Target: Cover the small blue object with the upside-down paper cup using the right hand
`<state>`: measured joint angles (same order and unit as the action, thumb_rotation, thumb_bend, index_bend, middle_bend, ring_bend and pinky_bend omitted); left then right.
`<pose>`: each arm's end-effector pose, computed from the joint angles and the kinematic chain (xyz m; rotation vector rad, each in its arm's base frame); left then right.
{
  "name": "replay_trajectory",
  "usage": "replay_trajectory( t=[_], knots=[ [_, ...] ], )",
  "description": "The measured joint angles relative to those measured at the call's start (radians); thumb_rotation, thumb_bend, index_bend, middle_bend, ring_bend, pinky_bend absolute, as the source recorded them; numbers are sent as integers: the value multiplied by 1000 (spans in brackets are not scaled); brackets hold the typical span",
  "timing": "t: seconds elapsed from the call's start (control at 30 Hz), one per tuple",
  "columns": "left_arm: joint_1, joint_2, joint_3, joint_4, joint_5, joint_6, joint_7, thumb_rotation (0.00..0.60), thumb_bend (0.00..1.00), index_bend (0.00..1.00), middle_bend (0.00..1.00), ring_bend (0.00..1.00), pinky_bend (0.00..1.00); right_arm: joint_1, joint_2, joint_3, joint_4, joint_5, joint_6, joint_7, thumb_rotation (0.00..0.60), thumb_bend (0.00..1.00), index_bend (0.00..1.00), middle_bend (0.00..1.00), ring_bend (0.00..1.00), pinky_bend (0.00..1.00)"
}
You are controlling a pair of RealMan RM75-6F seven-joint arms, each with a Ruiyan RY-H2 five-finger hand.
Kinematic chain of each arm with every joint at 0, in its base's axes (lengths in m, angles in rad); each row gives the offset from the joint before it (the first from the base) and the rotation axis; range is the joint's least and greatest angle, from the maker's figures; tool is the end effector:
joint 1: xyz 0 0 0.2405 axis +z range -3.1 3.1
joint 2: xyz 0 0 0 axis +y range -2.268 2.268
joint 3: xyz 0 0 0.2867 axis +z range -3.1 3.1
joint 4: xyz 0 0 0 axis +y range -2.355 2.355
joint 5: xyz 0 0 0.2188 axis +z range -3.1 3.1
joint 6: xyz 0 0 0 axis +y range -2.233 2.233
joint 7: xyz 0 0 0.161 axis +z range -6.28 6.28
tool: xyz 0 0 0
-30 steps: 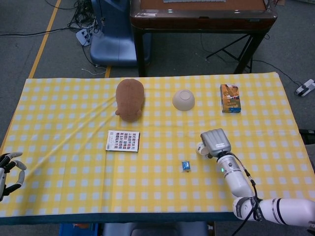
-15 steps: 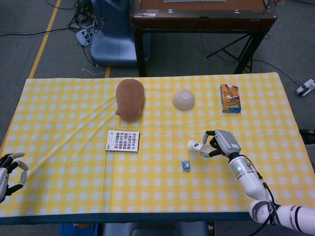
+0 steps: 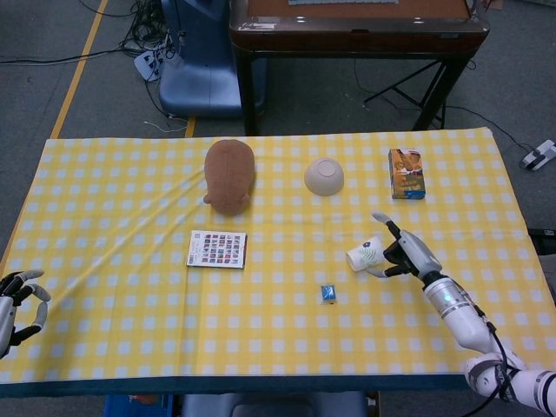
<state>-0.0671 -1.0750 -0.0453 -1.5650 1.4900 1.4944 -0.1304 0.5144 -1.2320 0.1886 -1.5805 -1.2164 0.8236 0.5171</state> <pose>-0.3588 0.1948 0.1871 -1.3398 -0.9402 -0.9254 -0.2700 -0.3483 0.0635 1.3991 -1.7237 1.1250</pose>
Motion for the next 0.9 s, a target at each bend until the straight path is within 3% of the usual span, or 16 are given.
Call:
replay_trajectory(
  t=[0.07,0.2,0.3,0.5,0.67,0.83,0.9],
  knots=[
    [0,1,0,-1,-1,-1,-1,600,491,644,266,201,469,-4,11,1,-18,-2,20,-35,600,0,19,1000,1000,1000],
    [0,1,0,-1,0,-1,0,600,491,644,267,201,469,-7,35,1,-58,-1,58,-142,600,0,175,1000,1000,1000],
    [0,1,0,-3,1,0,2,600,491,644,267,201,469,-3,57,-4,-95,9,82,-275,600,0,228,1000,1000,1000],
    [-1,2,1,-4,2,0,3,600,491,644,267,201,469,30,91,-22,-177,81,129,-677,600,0,228,1000,1000,1000],
    [0,4,1,-4,0,-1,-5,600,491,644,267,201,469,92,81,-34,-241,220,195,-1080,600,0,228,1000,1000,1000],
    [-2,5,1,-2,-2,-6,-13,600,491,644,267,201,469,188,20,-41,-263,395,252,-1350,600,11,233,1000,1000,1000],
    [-2,6,1,-1,-1,-6,-15,600,491,644,267,201,469,220,-9,-43,-259,440,265,-1403,600,14,237,1000,1000,1000]
  ],
)
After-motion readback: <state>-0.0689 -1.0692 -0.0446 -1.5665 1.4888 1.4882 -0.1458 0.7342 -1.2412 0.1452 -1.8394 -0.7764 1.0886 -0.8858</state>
